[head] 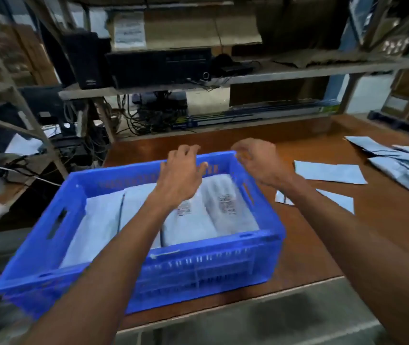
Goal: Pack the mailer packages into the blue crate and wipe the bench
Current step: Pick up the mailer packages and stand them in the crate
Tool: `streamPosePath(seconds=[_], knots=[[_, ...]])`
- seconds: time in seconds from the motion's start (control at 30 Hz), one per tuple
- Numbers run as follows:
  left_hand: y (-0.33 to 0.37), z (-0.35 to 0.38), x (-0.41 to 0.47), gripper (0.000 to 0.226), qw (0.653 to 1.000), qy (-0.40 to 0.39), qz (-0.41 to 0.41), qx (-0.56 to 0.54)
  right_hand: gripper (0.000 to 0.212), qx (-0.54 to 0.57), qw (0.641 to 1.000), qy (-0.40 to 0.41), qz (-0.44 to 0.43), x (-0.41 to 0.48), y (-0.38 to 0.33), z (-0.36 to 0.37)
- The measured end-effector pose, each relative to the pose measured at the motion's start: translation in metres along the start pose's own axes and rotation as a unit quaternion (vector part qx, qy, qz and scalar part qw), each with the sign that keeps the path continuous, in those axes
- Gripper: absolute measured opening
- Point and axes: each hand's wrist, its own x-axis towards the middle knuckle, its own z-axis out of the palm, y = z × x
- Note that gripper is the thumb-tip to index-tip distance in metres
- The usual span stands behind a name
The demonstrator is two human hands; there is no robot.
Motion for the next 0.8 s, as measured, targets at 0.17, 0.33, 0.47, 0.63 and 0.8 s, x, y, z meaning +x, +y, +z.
streamPosePath(seconds=[0.17,0.33,0.47,0.63,0.8], knots=[[0.172,0.069,0.022,0.046,0.993,-0.075,0.087,0.002,0.027,-0.008,0.987,0.003,0.162,-0.057,0.152,-0.032],[0.287,0.180,0.033,0.053,0.967,-0.248,0.025,-0.046,0.035,-0.046,0.968,-0.061,0.238,-0.112,0.294,-0.039],[0.313,0.260,0.042,0.061,0.964,-0.263,-0.035,-0.025,0.043,-0.065,0.962,-0.119,0.237,-0.109,0.376,-0.037],[0.327,0.316,0.058,0.096,0.965,-0.235,-0.112,0.024,0.054,-0.114,0.959,-0.181,0.183,-0.083,0.438,-0.009],[0.346,0.339,0.086,0.086,0.957,-0.229,-0.174,0.038,0.059,-0.148,0.936,-0.259,0.187,-0.060,0.471,0.021]])
